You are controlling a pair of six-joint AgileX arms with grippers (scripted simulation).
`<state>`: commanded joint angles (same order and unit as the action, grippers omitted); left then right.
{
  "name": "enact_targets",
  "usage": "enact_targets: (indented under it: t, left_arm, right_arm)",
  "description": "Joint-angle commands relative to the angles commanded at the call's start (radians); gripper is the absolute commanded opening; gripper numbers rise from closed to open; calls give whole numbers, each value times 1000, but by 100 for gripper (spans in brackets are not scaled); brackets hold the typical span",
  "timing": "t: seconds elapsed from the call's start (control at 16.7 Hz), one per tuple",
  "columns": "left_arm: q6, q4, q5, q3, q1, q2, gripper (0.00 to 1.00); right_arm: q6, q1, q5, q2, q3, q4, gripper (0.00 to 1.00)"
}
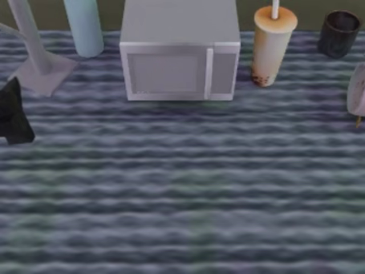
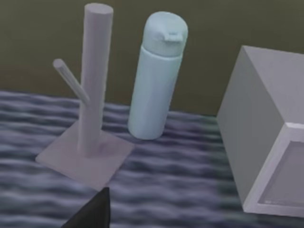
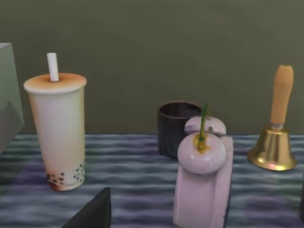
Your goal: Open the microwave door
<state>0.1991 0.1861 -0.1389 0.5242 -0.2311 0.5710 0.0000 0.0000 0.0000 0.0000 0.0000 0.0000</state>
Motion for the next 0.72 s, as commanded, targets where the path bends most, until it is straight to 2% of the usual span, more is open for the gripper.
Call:
enact_targets:
  t: [0.48,0.72]
  left_arm:
    - [246,273,-179,672,-297,902,100]
    - [353,380,-253,951,-423,1243,100]
  right_arm:
    - [0,0,0,0,0,0,100]
    - [0,0,0,0,0,0,100]
